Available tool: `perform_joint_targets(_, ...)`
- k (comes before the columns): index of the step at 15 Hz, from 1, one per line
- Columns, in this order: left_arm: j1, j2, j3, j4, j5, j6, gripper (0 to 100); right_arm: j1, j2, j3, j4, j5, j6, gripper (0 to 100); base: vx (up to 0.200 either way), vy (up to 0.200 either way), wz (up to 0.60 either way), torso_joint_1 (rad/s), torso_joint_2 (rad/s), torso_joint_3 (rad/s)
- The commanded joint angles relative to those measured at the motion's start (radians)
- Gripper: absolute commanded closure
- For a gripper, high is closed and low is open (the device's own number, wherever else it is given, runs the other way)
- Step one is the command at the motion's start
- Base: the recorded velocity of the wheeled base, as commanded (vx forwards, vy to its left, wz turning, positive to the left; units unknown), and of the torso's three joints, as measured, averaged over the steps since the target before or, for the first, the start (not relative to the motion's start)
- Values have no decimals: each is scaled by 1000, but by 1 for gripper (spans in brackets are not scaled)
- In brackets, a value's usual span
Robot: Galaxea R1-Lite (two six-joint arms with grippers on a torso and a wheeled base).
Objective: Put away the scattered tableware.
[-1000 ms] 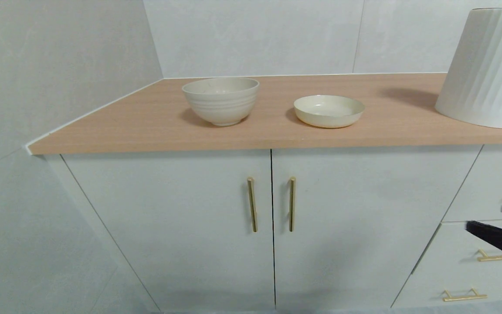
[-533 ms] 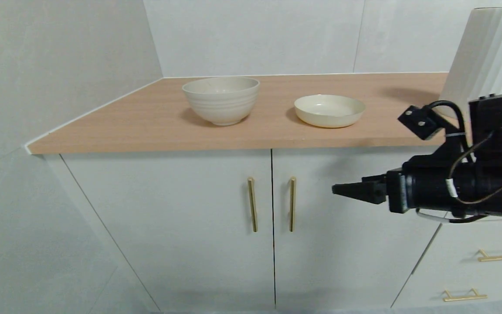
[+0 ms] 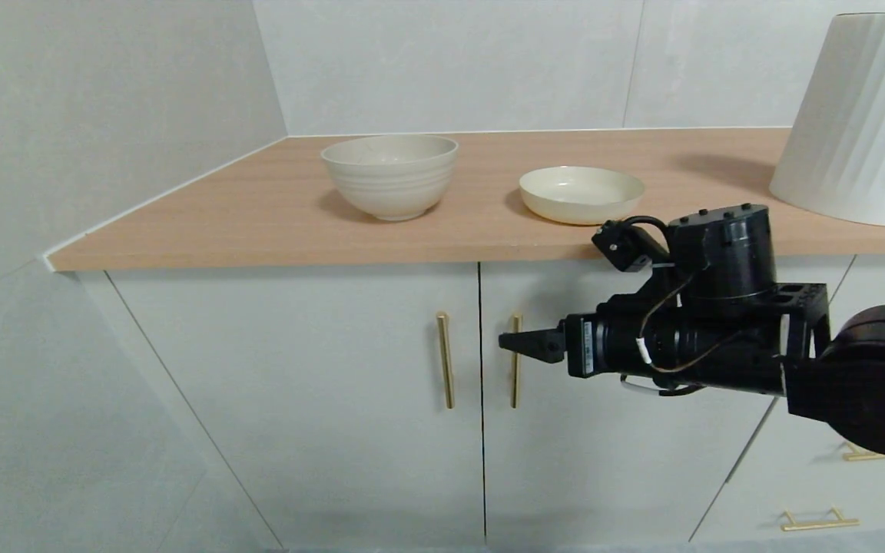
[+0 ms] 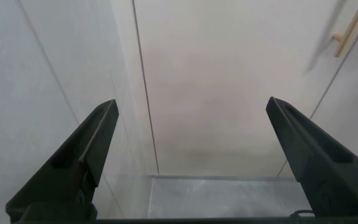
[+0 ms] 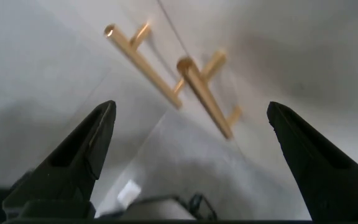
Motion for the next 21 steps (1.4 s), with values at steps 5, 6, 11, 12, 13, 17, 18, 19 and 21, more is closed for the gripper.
perform_joint_targets(5,0,0,0,0,1,0,0,63,168,4,-173,-57,55,0,0,0,0,0,0,0)
perform_joint_targets(6,0,0,0,0,1,0,0,67,185,4,-193,-69,56,0,0,0,0,0,0,0)
perform_joint_targets(11,0,0,0,0,1,0,0,77,207,7,-268,-92,118,0,0,0,0,0,0,0)
perform_joint_targets(12,0,0,0,0,1,0,0,79,202,11,-269,-90,126,0,0,0,0,0,0,0)
perform_joint_targets(13,0,0,0,0,1,0,0,85,197,22,-272,-89,127,0,0,0,0,0,0,0)
perform_joint_targets(17,0,0,0,0,-1,0,0,100,185,105,-378,-38,127,0,0,0,0,0,0,0)
perform_joint_targets(18,0,0,0,0,1,0,0,100,182,122,-400,-12,127,0,0,0,0,0,0,0)
perform_joint_targets(19,0,0,0,-2,1,0,0,100,178,129,-412,5,127,0,0,0,0,0,0,0)
perform_joint_targets(21,0,0,0,0,1,0,0,100,170,155,-417,20,127,0,0,0,0,0,0,0)
